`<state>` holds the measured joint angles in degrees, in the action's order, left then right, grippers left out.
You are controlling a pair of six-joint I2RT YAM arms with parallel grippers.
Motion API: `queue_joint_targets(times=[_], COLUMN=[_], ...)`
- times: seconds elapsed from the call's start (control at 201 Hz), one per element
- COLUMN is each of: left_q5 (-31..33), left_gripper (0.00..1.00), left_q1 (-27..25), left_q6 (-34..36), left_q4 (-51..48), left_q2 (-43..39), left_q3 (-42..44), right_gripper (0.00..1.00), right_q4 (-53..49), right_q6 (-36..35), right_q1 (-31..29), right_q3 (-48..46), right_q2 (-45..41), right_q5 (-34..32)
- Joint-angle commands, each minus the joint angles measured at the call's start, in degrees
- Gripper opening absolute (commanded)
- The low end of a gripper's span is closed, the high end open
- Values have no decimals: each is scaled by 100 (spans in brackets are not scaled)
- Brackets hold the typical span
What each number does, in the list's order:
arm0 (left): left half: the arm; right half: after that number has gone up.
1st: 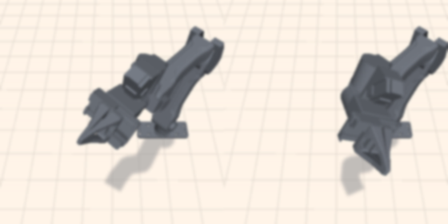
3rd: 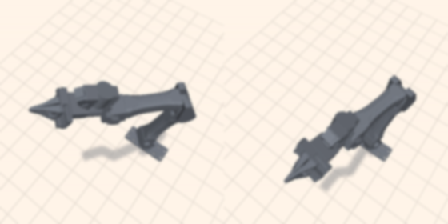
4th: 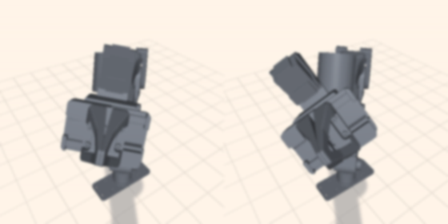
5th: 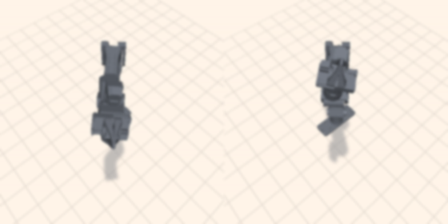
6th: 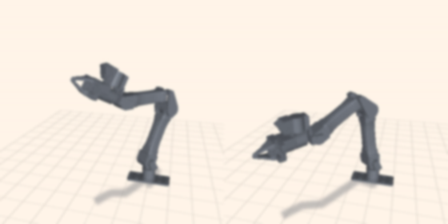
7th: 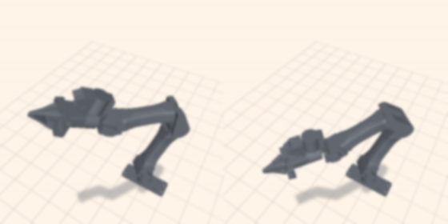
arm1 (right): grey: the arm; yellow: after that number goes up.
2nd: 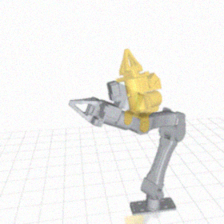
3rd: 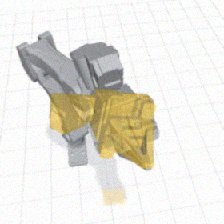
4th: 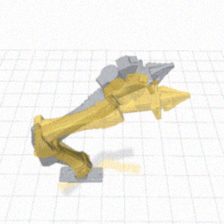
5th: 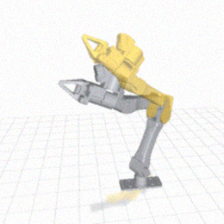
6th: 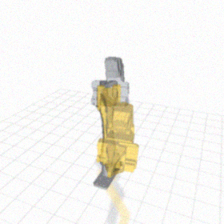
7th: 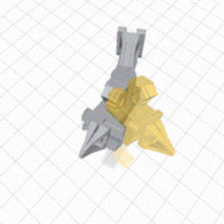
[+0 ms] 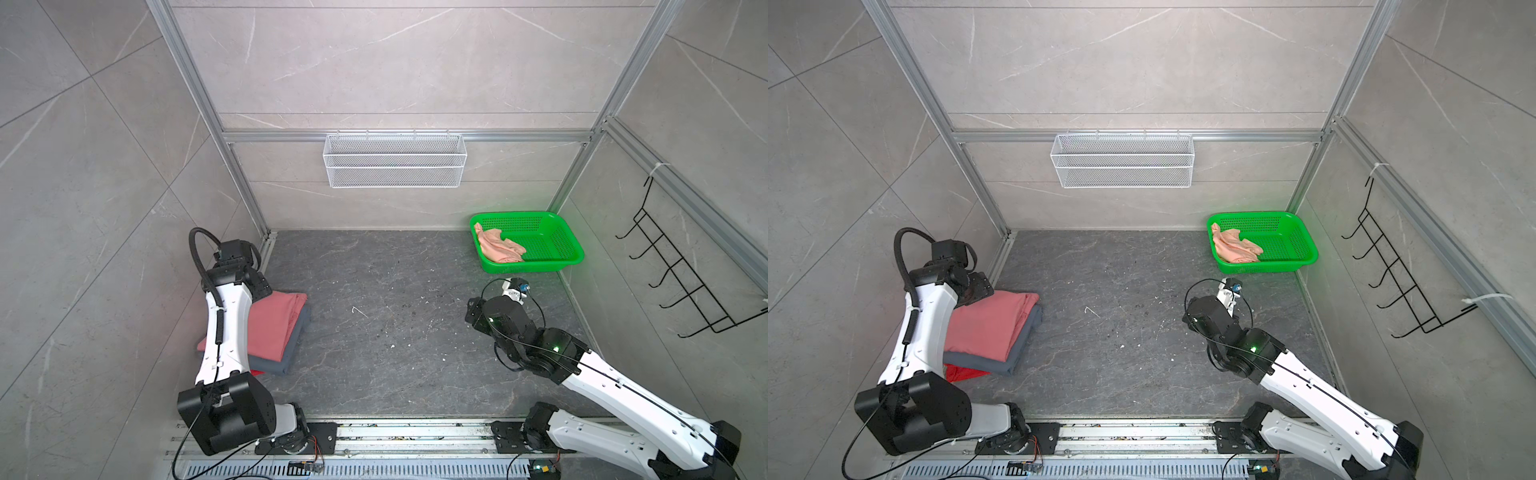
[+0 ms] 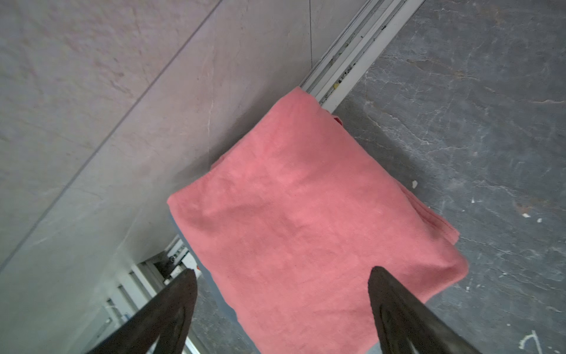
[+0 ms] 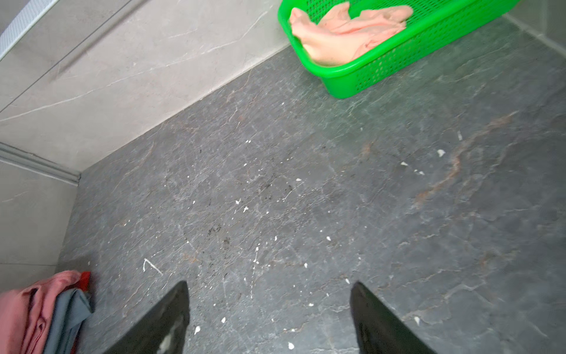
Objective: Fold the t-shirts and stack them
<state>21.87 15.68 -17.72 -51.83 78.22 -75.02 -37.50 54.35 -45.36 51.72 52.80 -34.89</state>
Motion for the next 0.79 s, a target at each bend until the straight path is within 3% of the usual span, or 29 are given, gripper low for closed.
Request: queue_joint_targets(times=[0.0,0.174,0.548,0.737,0.787], left_q5=[-92,200,-651,-991,-1125], left_gripper=[91,91,91,91,95], left_q1=[9,85,1001,1191,1187], left_q6=[-666,-1439,-2526,-2557,-2413], left_q4=[322,375,1009,1131,1171], left_q2=[178,213,-355,-973,-1272], left_q3=[271,896,2615,2967,2906], right_gripper=[91,99,100,100,100], right_q4=[-640,-1123,-1662,-1268,-1146], right_q6=[-21,-108,-641,-1346,-1488], right_q1=[-14,-16,-9,-16,-10], right_q3=[69,107,582,863,926], right_q2=[-308,-874,-1389,-1127,-974], right_q5=[-880,-1609,-2477,-2668,-2703])
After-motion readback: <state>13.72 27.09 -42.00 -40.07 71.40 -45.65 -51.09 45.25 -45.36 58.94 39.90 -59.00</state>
